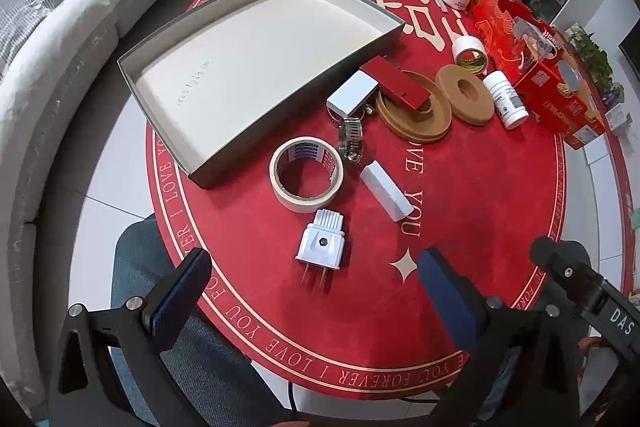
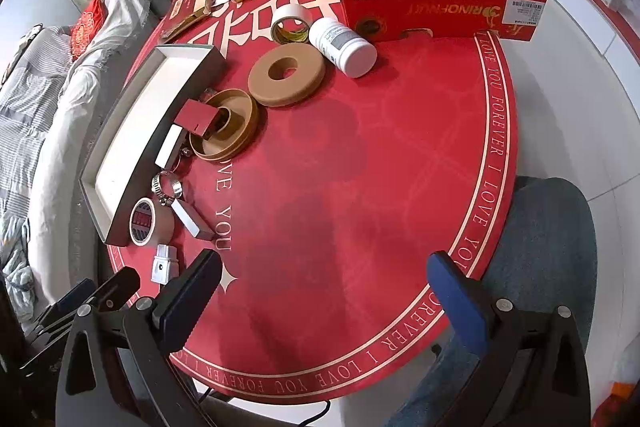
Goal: Organize rigid objects
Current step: 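Move both tools toward the masking tape roll and small white block, then grasp the masking tape roll with the left tool while the right tool grasps the white block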
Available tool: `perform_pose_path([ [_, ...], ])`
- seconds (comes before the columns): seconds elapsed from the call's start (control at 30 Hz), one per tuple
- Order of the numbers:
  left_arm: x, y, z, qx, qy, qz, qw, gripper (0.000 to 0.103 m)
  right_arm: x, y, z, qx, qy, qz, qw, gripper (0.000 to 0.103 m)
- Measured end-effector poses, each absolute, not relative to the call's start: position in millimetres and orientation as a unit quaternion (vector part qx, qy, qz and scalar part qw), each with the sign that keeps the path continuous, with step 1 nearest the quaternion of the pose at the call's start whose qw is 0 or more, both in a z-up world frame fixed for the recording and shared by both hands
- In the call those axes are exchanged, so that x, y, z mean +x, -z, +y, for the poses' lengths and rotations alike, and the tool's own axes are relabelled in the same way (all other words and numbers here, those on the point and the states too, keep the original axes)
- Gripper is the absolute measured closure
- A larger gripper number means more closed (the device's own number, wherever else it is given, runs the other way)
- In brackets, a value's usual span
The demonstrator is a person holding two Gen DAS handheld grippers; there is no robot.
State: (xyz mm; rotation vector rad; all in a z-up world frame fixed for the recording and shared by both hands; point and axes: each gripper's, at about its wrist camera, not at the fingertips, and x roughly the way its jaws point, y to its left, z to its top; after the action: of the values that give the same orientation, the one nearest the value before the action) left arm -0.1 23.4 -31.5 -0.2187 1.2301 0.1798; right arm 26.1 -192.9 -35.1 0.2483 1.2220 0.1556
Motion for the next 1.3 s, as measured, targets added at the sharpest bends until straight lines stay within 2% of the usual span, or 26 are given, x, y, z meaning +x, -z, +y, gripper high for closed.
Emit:
perform_pose_path([
  [0.4, -0.6, 46.5, 59.7, -0.140, -0.103, 0.587, 0.790, 0.000, 28.5, 36.3, -192.6, 0.109, -0.072, 0.572, 0.810, 0.000],
  [0.63, 14.2, 64.9, 40.4, -0.099, -0.085, 0.613, 0.779, 0.000, 34.6, 40.6, -187.9, 0.097, -0.081, 0.582, 0.803, 0.000],
  [1.3, 77.2, 104.3, 64.9, -0.094, -0.118, 0.609, 0.779, 0.000, 52.0, 56.9, -186.2, 0.083, -0.076, 0.604, 0.789, 0.000],
])
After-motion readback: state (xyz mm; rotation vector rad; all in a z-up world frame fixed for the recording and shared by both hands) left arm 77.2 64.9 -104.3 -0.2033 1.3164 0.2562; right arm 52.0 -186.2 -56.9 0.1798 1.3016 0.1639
